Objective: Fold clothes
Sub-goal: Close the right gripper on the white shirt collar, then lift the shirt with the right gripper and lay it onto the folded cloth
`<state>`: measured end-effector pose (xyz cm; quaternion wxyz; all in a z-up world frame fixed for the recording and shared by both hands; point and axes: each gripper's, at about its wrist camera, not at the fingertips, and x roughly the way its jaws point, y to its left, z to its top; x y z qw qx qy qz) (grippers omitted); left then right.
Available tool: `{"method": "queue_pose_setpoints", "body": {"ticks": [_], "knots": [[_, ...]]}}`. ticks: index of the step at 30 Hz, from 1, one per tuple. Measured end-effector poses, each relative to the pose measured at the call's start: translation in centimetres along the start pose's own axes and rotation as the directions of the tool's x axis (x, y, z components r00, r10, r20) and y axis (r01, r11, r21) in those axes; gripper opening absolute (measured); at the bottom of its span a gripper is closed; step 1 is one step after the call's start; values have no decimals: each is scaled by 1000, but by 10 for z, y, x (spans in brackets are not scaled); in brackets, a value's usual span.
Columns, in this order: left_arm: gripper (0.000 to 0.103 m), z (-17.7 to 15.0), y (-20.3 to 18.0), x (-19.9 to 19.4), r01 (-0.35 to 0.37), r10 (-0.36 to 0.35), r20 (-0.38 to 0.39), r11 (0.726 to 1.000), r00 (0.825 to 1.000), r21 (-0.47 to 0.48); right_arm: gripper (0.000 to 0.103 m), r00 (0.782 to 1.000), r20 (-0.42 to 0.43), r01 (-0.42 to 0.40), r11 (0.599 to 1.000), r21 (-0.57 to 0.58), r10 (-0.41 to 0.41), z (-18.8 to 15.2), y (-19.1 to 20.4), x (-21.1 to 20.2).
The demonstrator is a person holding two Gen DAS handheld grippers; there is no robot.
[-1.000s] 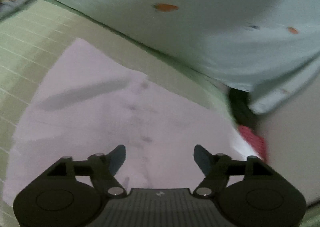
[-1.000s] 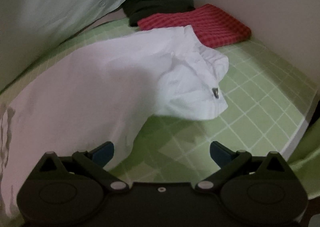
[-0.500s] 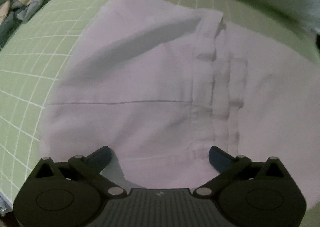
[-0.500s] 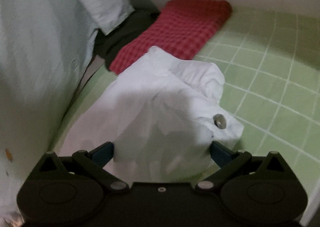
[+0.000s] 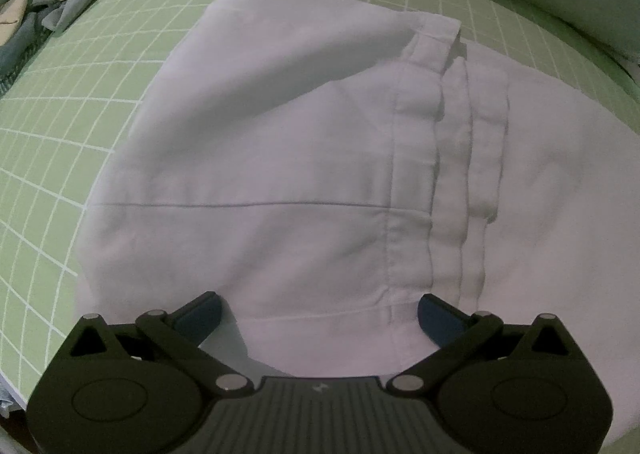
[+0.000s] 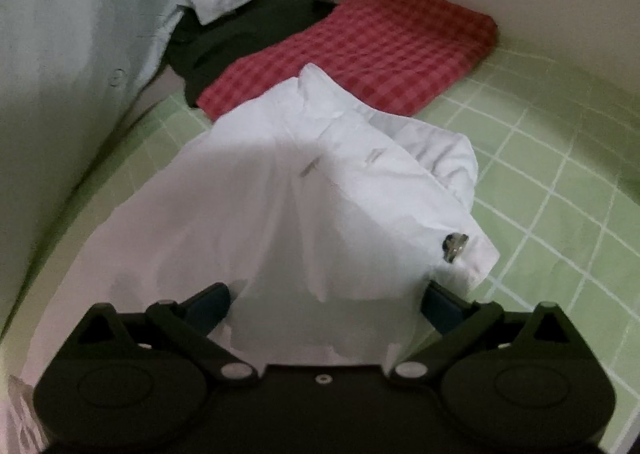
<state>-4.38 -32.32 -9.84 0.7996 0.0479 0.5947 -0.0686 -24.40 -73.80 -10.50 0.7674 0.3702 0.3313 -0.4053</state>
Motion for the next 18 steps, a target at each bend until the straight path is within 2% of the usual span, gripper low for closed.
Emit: {"method": "queue_pose_setpoints", "body": {"ticks": [1, 5, 9, 11, 13, 15, 18], "knots": [[103, -2, 0, 1, 1, -1, 1, 1000, 1000, -1, 96, 1000, -1, 13, 1000, 12, -13, 1, 0, 0], [103, -6, 5, 4, 4, -4, 4, 1000, 1000, -1, 64, 999, 39, 32, 999, 2, -32, -3, -1, -7], [103, -8, 7, 4, 6, -6, 0, 1000, 1000, -4, 40, 999, 46, -28, 999, -21, 29, -1, -7, -9], [103, -5, 10, 7, 8, -8, -4, 1000, 1000, -1, 24, 997, 54, -51, 999, -17, 51, 1, -10, -11], [103, 1, 13, 8, 13, -13, -15, 1000, 1000, 7, 17, 995, 69, -67, 997, -34, 70, 3, -8, -15], [103, 6, 13, 7, 21, -21, -34, 1000, 999, 15, 14, 992, 101, -63, 994, -94, 72, 2, 1, -25], [103, 10, 18, -12, 93, -93, 18, 995, 996, 23, 13, 981, 169, -62, 983, -171, 91, 1, 17, -45]]}}
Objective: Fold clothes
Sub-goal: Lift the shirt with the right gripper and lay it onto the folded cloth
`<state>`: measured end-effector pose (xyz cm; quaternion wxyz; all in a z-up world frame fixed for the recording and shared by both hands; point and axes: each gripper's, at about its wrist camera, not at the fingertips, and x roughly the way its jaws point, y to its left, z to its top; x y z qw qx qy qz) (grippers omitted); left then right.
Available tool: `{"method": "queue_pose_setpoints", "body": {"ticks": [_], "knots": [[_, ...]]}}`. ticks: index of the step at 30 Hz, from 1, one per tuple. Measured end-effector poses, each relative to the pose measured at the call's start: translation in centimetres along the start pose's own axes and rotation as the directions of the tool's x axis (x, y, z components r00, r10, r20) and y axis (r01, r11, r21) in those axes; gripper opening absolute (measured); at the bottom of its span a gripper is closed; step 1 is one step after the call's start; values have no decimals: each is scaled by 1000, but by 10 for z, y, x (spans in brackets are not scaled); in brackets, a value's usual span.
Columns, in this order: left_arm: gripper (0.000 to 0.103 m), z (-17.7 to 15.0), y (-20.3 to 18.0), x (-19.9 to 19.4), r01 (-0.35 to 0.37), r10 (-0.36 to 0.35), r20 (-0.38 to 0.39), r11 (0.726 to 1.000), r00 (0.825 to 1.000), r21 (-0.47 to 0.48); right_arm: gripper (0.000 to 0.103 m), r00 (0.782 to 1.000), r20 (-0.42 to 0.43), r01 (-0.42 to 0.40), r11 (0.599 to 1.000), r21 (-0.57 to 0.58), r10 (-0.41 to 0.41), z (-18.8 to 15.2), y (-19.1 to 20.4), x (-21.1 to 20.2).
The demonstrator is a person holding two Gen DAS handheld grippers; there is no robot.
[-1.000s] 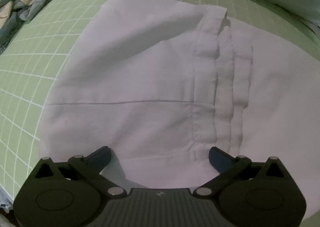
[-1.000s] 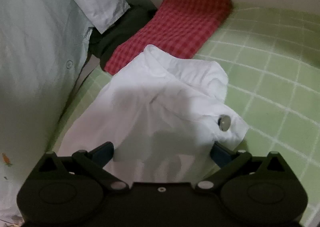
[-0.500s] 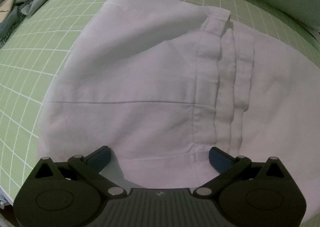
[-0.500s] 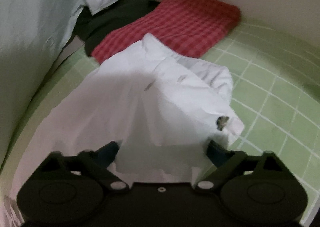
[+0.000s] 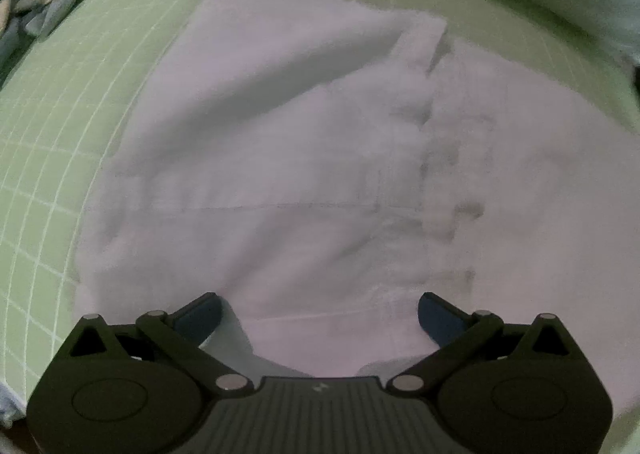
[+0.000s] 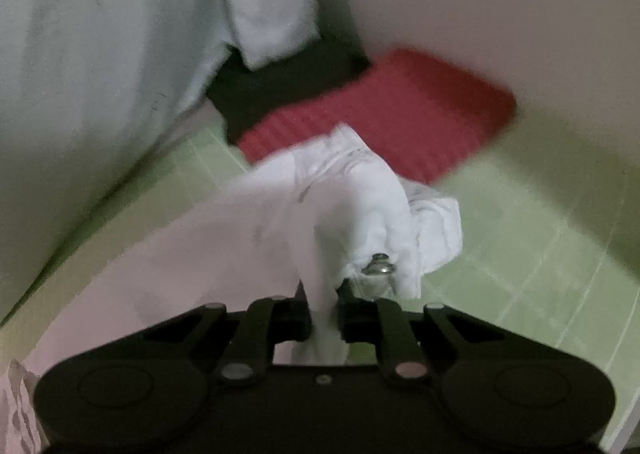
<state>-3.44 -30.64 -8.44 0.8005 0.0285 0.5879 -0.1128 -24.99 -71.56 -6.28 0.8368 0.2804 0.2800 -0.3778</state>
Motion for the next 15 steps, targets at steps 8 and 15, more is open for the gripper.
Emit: {"method": "queue_pose_setpoints", "body": {"ticks": [8, 15], "knots": [[103, 6, 47, -55, 54, -54, 157, 999, 986, 6, 12, 976, 199, -42, 967, -252, 95, 1, 78, -69], [103, -9, 132, -80, -17, 27, 163, 998, 986, -63, 12, 962, 173, -109, 877, -468, 213, -67, 178, -96]]}}
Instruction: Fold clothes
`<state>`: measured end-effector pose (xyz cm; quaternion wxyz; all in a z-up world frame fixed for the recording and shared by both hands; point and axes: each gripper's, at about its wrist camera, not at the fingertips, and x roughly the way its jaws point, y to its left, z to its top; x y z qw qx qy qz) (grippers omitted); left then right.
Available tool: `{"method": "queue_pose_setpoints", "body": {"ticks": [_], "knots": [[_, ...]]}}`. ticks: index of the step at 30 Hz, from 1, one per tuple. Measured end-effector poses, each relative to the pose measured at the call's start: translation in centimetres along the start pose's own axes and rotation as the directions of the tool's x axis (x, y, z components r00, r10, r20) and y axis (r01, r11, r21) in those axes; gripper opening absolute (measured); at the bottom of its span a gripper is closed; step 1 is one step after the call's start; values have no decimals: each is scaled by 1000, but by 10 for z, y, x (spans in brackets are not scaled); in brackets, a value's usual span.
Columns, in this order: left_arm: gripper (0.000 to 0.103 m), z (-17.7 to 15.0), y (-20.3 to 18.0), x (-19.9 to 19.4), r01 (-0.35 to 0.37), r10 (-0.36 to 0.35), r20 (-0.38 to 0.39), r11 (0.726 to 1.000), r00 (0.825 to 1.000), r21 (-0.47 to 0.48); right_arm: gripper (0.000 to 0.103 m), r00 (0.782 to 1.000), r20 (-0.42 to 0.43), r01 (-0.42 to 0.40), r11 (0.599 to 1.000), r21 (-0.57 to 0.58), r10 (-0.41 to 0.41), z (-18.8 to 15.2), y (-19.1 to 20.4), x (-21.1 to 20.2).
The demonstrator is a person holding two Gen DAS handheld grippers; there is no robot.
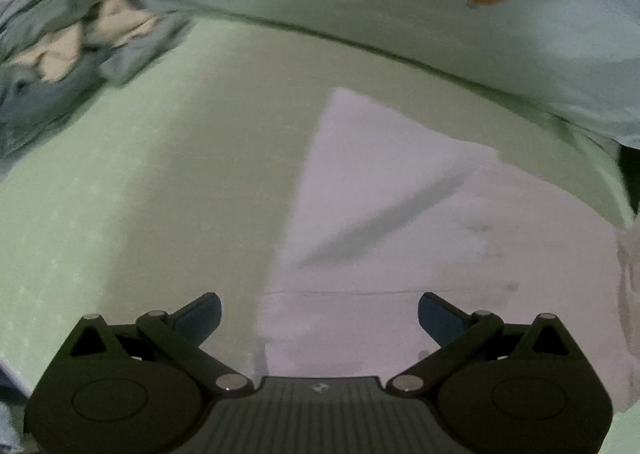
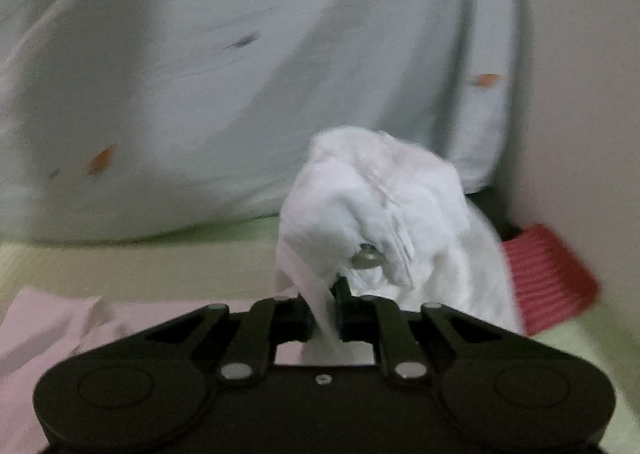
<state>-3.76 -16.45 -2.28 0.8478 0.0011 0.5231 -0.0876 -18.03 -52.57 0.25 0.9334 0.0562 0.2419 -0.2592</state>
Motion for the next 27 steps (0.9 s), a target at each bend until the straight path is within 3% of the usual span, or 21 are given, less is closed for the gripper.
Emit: {"method": "queue_pose_setpoints", "body": {"ticks": [4, 8, 10, 16, 18, 20, 27], "knots": [[103, -3, 42, 4, -9, 8, -26, 1000, 1000, -23, 13, 988, -153, -49, 995, -88, 35, -48, 65, 14], [103, 0, 73, 0, -13, 13, -27, 999, 1000, -30, 16, 953, -299, -16, 983, -182, -40, -89, 106, 30], [103, 5, 82, 3, -3, 2, -23, 999, 1000, -35, 17, 957, -281, 12, 978, -208, -71, -85, 111, 23], [103, 18, 71, 14, 37, -37, -32, 999, 999, -8, 22, 971, -233, 48, 998, -46, -57, -57, 90, 6], [103, 20, 64, 17, 48, -48, -34, 999, 998, 5, 32, 973, -222, 60, 998, -33, -66, -55, 85, -3], [103, 21, 57, 19, 52, -52, -38, 999, 998, 7, 69, 976, -202, 78, 996, -31, -83, -60, 81, -16], [103, 17, 44, 21, 47, -47, -52, 999, 998, -3, 79, 992, -102, 70, 997, -25, -72, -44, 66, -20]]}}
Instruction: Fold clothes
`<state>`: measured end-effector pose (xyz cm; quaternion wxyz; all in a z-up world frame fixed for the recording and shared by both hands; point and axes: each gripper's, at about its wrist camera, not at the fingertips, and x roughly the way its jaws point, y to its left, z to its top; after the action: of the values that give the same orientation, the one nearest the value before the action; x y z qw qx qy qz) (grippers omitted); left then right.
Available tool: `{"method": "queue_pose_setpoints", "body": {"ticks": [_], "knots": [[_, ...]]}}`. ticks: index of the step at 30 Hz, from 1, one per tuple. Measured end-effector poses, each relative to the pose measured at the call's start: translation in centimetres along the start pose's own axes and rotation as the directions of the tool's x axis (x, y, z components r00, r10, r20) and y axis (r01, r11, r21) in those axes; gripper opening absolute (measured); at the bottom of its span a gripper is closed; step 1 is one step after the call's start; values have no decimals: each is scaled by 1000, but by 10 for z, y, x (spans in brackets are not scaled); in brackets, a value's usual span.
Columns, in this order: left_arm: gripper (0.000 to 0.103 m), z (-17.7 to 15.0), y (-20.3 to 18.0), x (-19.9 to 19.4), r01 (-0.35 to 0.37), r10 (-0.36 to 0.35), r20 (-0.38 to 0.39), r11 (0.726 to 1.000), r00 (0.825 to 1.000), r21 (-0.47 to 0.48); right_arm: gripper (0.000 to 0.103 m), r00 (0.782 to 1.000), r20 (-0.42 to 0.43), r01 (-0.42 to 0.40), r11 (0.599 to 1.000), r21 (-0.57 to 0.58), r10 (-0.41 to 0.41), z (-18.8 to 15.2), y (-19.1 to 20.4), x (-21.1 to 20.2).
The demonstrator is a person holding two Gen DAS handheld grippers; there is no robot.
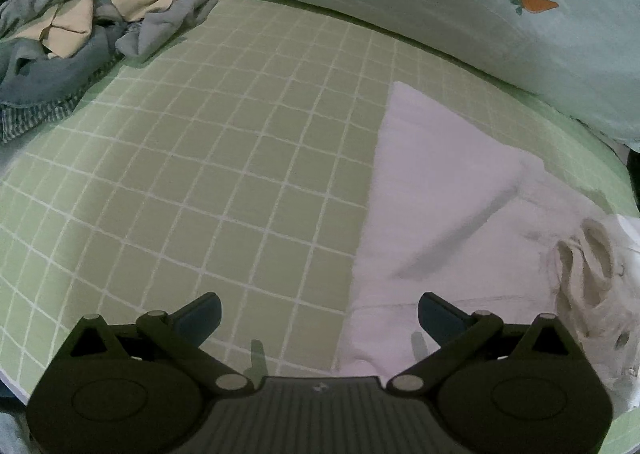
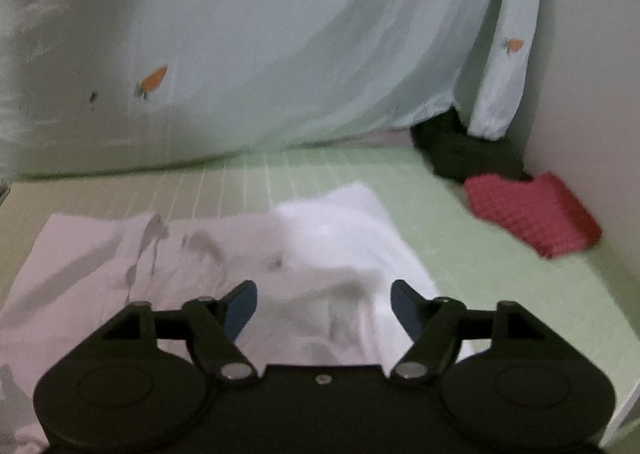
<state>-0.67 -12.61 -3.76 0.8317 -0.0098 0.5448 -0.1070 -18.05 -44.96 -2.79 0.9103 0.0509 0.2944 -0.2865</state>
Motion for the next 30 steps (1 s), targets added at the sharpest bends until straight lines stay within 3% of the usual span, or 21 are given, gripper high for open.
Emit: {"method": "queue_pose_setpoints", "body": {"ticks": [5, 9, 11, 12, 13, 14, 16, 21, 27, 28, 30], "knots": [[103, -7, -4, -2, -15, 15, -8, 1000, 1000, -7, 78, 997, -71, -6, 992, -130, -3, 4, -10, 38], [103, -10, -2, -3, -30, 30, -15, 999, 999, -26, 75, 988, -131, -89, 995, -54, 81, 3, -15, 57], [103, -11, 0, -3, -35, 35, -21, 999, 999, -32, 62, 980, -159, -126, 992, -3, 124, 3, -18, 65], [103, -11, 0, -3, -37, 37, -24, 999, 999, -34, 48, 976, -169, -133, 991, 17, 134, 1, -17, 67], [103, -12, 1, -3, -38, 37, -24, 999, 999, -34, 24, 974, -175, -139, 990, 35, 143, 0, -16, 68], [103, -12, 3, -4, -38, 38, -24, 999, 999, -32, 16, 973, -175, -142, 989, 46, 148, -2, -15, 67], [103, -13, 5, -5, -38, 37, -24, 999, 999, -28, 11, 972, -174, -148, 987, 70, 158, -4, -13, 65], [103, -11, 14, -1, -30, 29, -43, 999, 999, -14, 8, 964, -113, -220, 962, 161, 240, -1, -11, 32], [103, -11, 14, 18, 9, -6, -110, 1000, 994, 26, 11, 956, -229, -165, 981, 103, 184, -35, 22, 38], [103, -12, 12, 20, 14, -9, -117, 999, 993, 42, 14, 955, -243, -148, 984, 95, 167, -39, 25, 41], [103, -13, 8, 26, 24, -14, -129, 997, 992, 72, 32, 961, -245, -114, 991, 70, 128, -37, 32, 35]]}}
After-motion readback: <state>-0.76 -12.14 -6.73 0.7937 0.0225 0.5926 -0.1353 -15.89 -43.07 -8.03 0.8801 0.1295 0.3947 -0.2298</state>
